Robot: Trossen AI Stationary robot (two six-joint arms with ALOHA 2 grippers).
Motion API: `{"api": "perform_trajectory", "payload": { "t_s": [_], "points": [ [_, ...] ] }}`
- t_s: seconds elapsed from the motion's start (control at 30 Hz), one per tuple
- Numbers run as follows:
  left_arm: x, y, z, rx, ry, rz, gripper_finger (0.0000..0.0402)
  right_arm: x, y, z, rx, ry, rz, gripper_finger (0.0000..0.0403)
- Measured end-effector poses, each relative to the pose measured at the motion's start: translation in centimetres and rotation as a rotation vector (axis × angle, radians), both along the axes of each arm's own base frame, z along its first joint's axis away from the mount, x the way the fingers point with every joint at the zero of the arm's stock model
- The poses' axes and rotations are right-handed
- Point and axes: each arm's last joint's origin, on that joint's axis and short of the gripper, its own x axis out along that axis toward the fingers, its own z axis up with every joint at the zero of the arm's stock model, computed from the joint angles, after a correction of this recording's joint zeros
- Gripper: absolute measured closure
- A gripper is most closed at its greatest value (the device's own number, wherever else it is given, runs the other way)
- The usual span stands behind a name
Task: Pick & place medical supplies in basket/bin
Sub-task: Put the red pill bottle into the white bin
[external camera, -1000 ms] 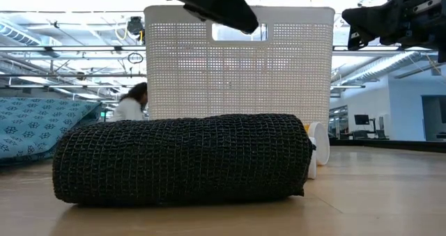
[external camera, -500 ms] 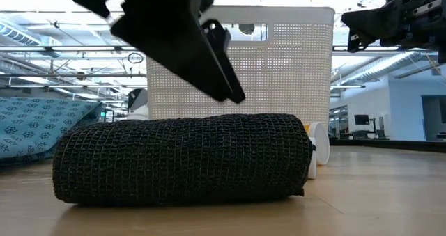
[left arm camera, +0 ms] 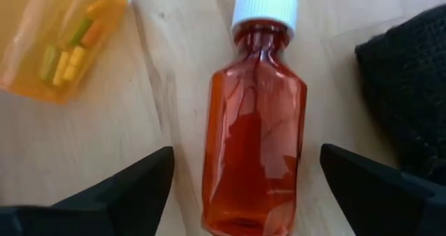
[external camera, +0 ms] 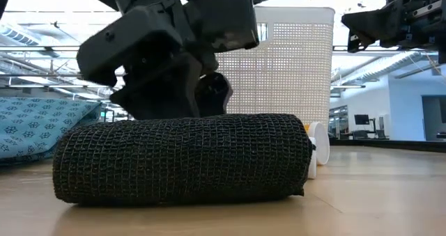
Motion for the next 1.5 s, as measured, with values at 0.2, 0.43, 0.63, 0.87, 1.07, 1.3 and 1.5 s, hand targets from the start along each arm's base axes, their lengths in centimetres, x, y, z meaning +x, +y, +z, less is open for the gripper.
{"api": "perform_trajectory", "payload": {
  "t_s": [0.2,0.43,0.63,0.87,1.07,1.3,1.5],
  "points": [
    [0.0,0.1,0.3,-0.024,0.0,-0.013,0.0106,0.0,0.0,0.0,-0.001,0.001,0.0,0.0403],
    [-0.2,0.0,1.7,-0.074,-0.01,-0.04,0.0242,0.0,0.0,0.0,-0.001,0.001,0.0,0.0403],
    [-1.1,0.3,5.2,-0.08,-0.077,-0.064,0.0264,0.0,0.0,0.0,-0.001,0.002,0.0,0.0403],
    [-4.1,0.2,12.3,-0.019,-0.264,-0.11,0.0232,0.0,0.0,0.0,-0.001,0.003,0.0,0.0403],
    [-8.8,1.9,19.2,0.107,-0.438,-0.104,0.0252,0.0,0.0,0.0,-0.001,0.003,0.0,0.0403],
    [-14.0,6.2,22.4,0.2,-0.666,-0.044,0.0253,0.0,0.0,0.0,0.002,0.003,0.0,0.0403],
    [-18.4,9.6,19.7,0.196,-0.872,0.047,0.0238,0.0,0.0,-0.1,-0.013,0.009,-0.002,0.0403]
  ]
}}
